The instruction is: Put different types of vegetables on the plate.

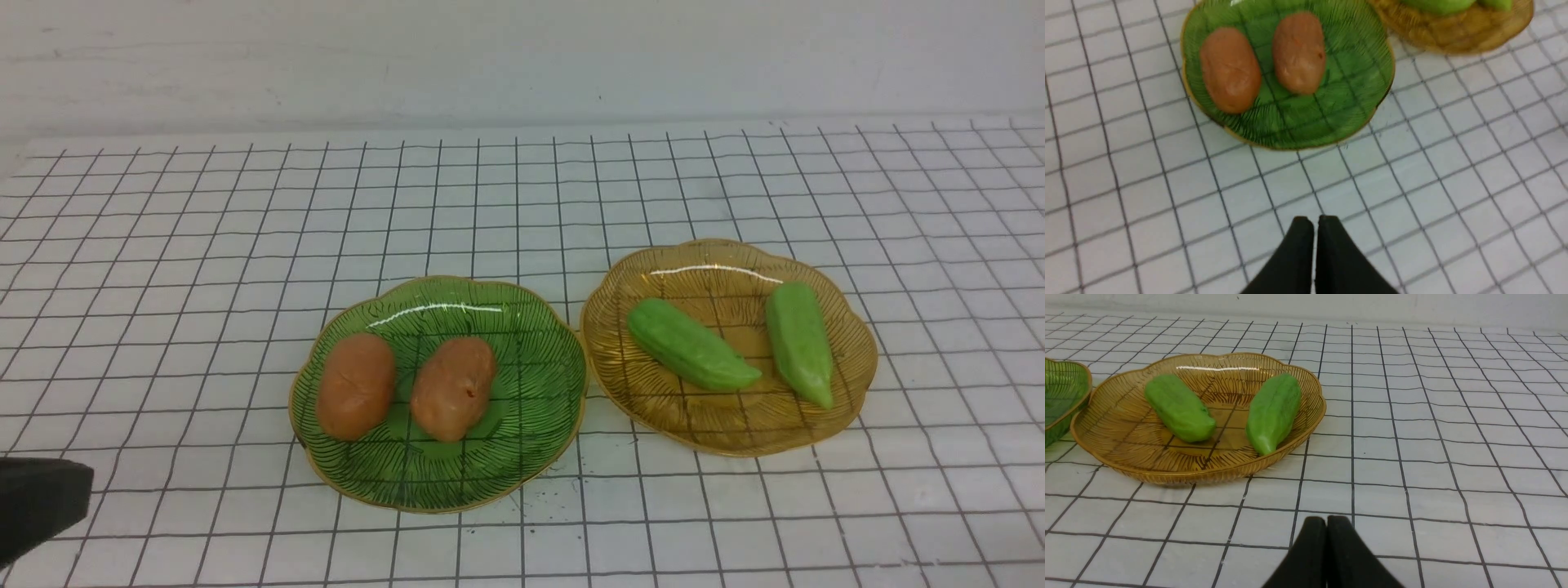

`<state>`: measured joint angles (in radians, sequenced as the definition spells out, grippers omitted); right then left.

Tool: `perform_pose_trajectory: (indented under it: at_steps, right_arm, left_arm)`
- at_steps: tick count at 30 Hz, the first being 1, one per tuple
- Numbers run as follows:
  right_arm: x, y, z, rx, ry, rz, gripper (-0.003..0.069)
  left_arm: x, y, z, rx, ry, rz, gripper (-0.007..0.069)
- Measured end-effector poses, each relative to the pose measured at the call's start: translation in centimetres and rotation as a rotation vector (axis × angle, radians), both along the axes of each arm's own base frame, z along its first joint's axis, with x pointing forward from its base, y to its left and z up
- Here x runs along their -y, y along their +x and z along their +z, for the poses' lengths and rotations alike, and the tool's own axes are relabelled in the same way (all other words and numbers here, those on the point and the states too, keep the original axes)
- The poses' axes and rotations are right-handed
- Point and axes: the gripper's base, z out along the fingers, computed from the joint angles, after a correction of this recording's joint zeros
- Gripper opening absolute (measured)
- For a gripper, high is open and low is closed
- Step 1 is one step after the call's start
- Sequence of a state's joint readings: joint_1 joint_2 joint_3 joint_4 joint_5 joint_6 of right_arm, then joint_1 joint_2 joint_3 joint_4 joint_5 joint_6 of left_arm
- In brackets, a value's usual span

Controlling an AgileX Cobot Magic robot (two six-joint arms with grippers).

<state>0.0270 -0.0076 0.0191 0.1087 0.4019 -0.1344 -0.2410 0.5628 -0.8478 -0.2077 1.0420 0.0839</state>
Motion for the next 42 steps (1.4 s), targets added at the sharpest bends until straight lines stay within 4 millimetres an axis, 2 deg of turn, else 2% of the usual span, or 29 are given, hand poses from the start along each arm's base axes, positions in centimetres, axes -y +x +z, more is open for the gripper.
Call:
perform_pose_trajectory:
  at_steps: [2, 5, 6, 7, 12, 14, 19, 22, 23, 24, 25, 28, 32, 33, 36, 42]
  right_arm:
    - [0.0, 0.0, 0.0, 0.0, 0.0, 0.0, -0.0015]
    - [0.0, 0.0, 0.0, 0.0, 0.0, 0.0, -0.0015]
    - [0.0, 0.0, 0.0, 0.0, 0.0, 0.0, -0.0015]
    - [0.0, 0.0, 0.0, 0.0, 0.0, 0.0, -0.0015]
    - [0.0, 0.0, 0.0, 0.0, 0.0, 0.0, -0.0015]
    - [0.0, 0.0, 0.0, 0.0, 0.0, 0.0, -0.0015]
    - [0.0, 0.0, 0.0, 0.0, 0.0, 0.0, -0.0015]
    - [0.0, 0.0, 0.0, 0.0, 0.0, 0.0, -0.0015]
    - [0.0, 0.0, 0.0, 0.0, 0.0, 0.0, -0.0015]
    - [0.0, 0.0, 0.0, 0.0, 0.0, 0.0, -0.0015]
    - [0.0, 0.0, 0.0, 0.0, 0.0, 0.0, -0.0015]
    - [0.0, 0.0, 0.0, 0.0, 0.0, 0.0, -0.0015]
    - [0.0, 0.0, 0.0, 0.0, 0.0, 0.0, -0.0015]
    - [0.0, 0.0, 0.0, 0.0, 0.0, 0.0, -0.0015]
    - [0.0, 0.0, 0.0, 0.0, 0.0, 0.0, -0.0015]
    - [0.0, 0.0, 0.0, 0.0, 0.0, 0.0, -0.0015]
  left_arm:
    - [-0.2, -1.1, -1.8, 0.139, -0.088, 0.029, -0.0004]
    - [-0.3, -1.7, -3.6, 0.229, -0.169, 0.049, -0.0004]
    - [-0.3, -1.7, -3.6, 0.229, -0.169, 0.049, -0.0004]
    - [-0.4, -2.4, -5.1, 0.268, -0.213, 0.058, -0.0004]
    - [-0.5, -2.9, -7.5, 0.263, -0.227, 0.065, -0.0004]
    - [-0.5, -2.7, -8.8, 0.235, -0.211, 0.066, -0.0004]
    - [-0.7, -2.4, -10.1, 0.225, -0.154, 0.075, -0.0004]
    - [-1.0, -1.9, -11.6, 0.237, -0.106, 0.093, -0.0004]
    - [-1.2, -1.7, -12.7, 0.254, -0.073, 0.103, -0.0004]
    - [-1.2, -1.7, -12.8, 0.262, -0.071, 0.106, -0.0004]
    - [-1.5, -1.7, -13.8, 0.294, -0.041, 0.123, -0.0004]
    - [-2.1, -2.1, -15.4, 0.353, 0.007, 0.17, -0.0004]
    - [-2.7, -2.2, -17.5, 0.369, 0.049, 0.253, -0.0004]
    - [-2.9, -2.2, -18.7, 0.346, 0.063, 0.294, -0.0004]
    - [-3.1, -2.1, -19.3, 0.34, 0.066, 0.325, -0.0004]
    - [-3.1, -2.0, -19.3, 0.351, 0.065, 0.328, -0.0004]
